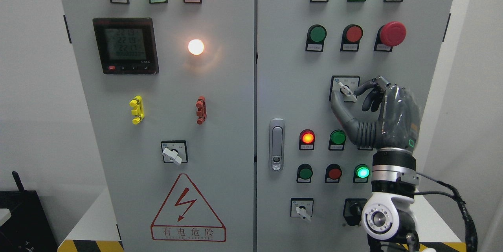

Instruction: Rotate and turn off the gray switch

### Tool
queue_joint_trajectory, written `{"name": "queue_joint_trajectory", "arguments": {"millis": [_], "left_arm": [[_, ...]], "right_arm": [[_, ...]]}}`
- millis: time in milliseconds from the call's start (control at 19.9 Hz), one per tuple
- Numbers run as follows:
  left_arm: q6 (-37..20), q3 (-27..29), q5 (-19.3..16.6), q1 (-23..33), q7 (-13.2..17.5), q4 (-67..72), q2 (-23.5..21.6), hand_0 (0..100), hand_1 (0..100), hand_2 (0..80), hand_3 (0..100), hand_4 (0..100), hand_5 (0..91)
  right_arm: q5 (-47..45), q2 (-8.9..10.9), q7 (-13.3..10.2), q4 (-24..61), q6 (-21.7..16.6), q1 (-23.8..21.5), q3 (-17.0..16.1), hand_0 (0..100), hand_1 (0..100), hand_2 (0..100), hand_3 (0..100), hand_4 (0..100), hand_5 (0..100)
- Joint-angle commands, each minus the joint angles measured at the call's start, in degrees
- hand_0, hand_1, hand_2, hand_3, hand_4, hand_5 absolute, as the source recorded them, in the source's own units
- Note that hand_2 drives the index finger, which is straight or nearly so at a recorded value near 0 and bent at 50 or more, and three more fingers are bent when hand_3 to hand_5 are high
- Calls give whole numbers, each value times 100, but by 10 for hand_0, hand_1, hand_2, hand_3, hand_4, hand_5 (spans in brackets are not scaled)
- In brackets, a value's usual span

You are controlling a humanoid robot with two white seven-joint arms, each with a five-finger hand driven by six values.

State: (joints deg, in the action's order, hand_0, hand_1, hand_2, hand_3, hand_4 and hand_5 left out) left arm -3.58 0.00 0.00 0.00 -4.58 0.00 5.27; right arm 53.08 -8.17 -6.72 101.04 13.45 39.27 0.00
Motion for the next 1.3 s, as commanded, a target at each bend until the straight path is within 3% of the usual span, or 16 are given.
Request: {"name": "queue_joint_trajectory", "arguments": {"millis": [0, 652, 1254], "left_arm": [[-20, 44, 114, -53, 1, -150, 0, 120, 389, 0, 0, 0, 0], [-29, 53, 106, -53, 1, -150, 0, 120, 389, 0, 0, 0, 0], [-29, 44, 114, -53, -7, -150, 0, 120, 389, 0, 0, 0, 0]], "right_arm": [[18, 0, 4, -23, 8, 11, -44, 136, 463, 610, 911, 925, 1000], [18, 0, 22, -76, 70, 64, 36, 203, 459, 631, 928, 929, 1000], [27, 9, 22, -111, 70, 64, 44, 201, 465, 636, 934, 931, 1000]]}}
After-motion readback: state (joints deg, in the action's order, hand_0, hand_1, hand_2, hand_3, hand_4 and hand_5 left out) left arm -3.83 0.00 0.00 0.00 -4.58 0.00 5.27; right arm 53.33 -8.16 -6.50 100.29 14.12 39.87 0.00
